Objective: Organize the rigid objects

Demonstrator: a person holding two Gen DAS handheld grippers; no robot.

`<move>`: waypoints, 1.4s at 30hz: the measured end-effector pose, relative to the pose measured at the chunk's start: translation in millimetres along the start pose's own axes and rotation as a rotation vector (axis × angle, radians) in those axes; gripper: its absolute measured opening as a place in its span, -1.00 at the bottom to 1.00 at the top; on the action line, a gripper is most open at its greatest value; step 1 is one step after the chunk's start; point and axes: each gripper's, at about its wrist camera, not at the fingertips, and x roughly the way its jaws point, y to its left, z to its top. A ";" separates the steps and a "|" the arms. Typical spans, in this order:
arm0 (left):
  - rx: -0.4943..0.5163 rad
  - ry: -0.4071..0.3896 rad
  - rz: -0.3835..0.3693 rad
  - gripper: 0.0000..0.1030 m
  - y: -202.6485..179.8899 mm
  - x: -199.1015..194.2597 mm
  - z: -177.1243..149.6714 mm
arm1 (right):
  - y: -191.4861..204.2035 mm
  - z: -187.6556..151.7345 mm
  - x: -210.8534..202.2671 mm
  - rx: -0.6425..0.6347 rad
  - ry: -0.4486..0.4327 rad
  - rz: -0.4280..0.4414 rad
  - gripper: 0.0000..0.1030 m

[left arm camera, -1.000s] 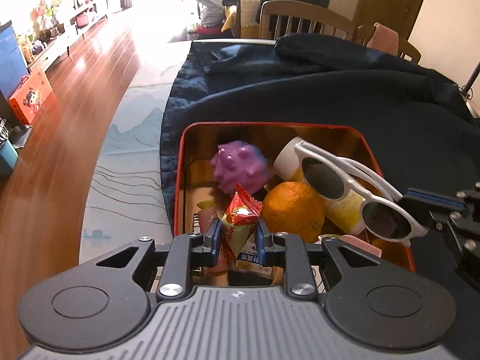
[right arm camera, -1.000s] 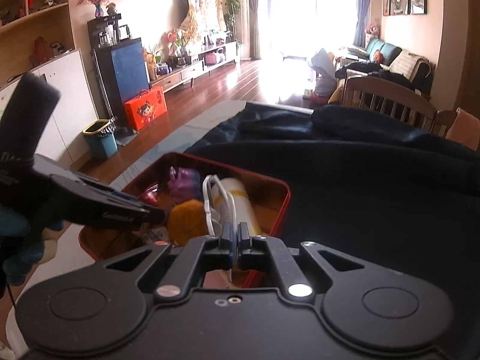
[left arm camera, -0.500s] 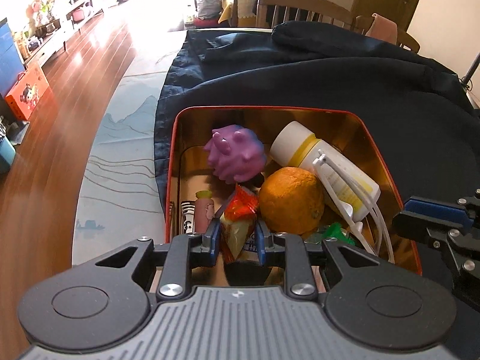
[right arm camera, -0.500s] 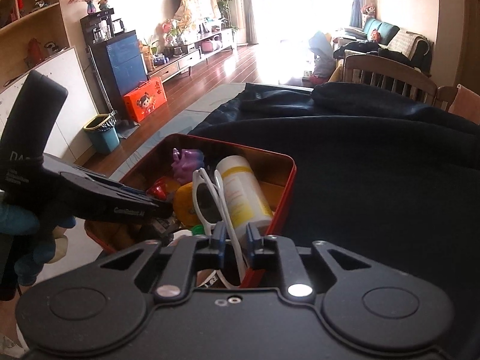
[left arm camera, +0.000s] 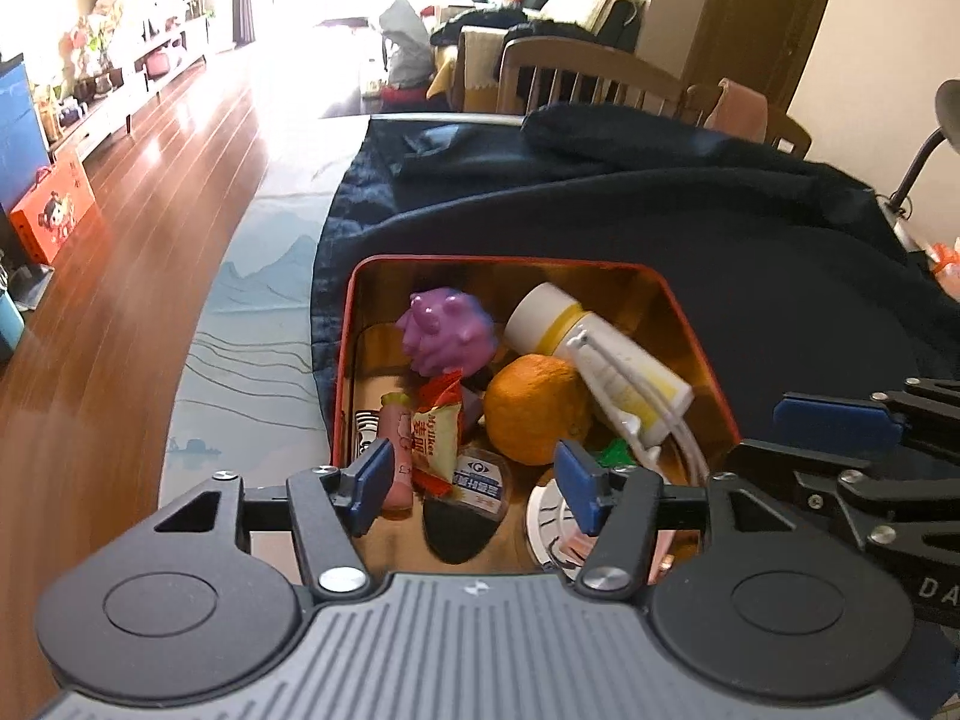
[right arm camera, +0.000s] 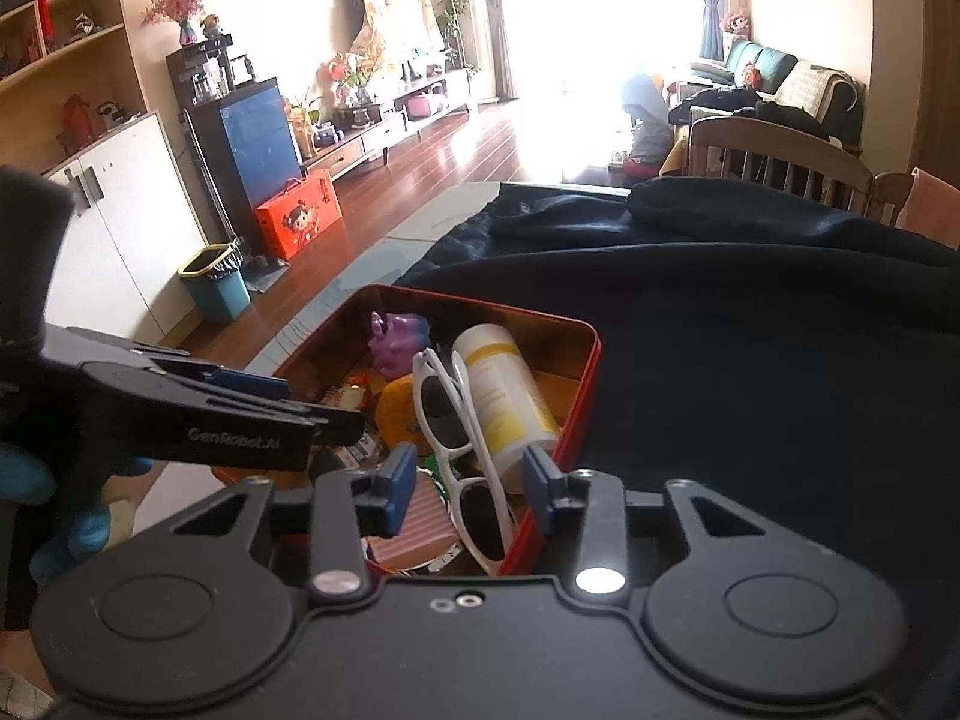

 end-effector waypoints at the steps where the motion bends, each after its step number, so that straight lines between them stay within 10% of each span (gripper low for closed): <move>1: -0.001 -0.012 0.001 0.30 -0.7 -4.8 -0.8 | 0.6 0.0 -2.1 0.000 -0.004 0.000 -0.12; 23: -0.031 -0.202 -0.025 0.96 -6.5 -95.7 -15.6 | 2.1 -4.3 -60.5 0.018 -0.148 0.057 0.98; 42: -0.033 -0.207 0.019 1.00 -20.5 -118.6 -26.4 | 0.5 -16.1 -84.5 0.050 -0.219 0.055 1.00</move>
